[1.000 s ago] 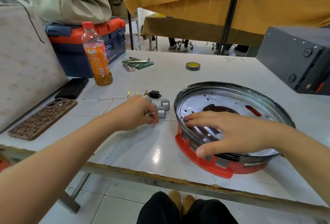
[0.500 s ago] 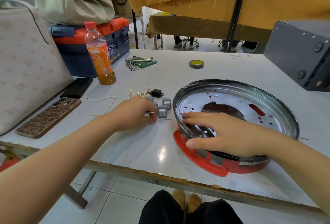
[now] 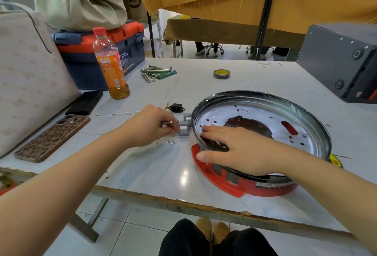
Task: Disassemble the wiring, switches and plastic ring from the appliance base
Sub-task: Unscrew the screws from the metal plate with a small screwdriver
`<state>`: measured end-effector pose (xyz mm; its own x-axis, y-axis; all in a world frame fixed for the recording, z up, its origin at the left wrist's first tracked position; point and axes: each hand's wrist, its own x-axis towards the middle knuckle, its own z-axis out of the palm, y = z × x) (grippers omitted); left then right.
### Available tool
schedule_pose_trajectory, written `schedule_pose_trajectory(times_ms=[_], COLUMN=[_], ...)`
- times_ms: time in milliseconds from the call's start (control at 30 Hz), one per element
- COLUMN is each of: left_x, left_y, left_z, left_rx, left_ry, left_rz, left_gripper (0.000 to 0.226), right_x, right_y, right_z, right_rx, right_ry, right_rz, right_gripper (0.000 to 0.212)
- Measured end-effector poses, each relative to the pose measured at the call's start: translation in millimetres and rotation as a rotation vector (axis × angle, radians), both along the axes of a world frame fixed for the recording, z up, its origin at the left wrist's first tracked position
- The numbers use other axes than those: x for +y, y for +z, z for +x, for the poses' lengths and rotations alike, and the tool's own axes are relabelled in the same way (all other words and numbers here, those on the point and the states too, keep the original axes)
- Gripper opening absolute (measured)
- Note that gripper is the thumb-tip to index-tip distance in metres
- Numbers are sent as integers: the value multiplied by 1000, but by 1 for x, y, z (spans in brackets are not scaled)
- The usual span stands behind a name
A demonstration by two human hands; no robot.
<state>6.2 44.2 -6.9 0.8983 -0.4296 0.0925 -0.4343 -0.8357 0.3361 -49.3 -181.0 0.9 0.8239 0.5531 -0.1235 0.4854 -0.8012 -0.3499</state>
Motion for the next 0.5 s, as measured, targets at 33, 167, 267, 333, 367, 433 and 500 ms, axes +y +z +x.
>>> schedule_pose_trajectory(times_ms=[33, 167, 267, 333, 367, 433, 500], left_x=[0, -9, -23, -31, -34, -38, -40], left_y=[1, 9, 14, 13, 12, 12, 14], left_z=[-1, -7, -12, -13, -12, -10, -7], left_rx=[6, 31, 46, 47, 53, 64, 61], left_ry=[4, 33, 69, 121, 148, 196, 223], left_rz=[-7, -154, -294, -308, -304, -278, -248], left_gripper=[15, 16, 24, 20, 21, 23, 19], right_x=[0, 8, 16, 14, 8, -9, -29], right_y=[0, 3, 6, 13, 17, 23, 29], right_z=[0, -1, 0, 2, 4, 10, 17], right_rx=[-1, 8, 47, 109, 133, 118, 22], right_ry=[-3, -29, -50, -126, -169, -217, -186], right_rz=[5, 16, 63, 178, 259, 357, 296], right_gripper=[76, 66, 55, 44, 40, 33, 29])
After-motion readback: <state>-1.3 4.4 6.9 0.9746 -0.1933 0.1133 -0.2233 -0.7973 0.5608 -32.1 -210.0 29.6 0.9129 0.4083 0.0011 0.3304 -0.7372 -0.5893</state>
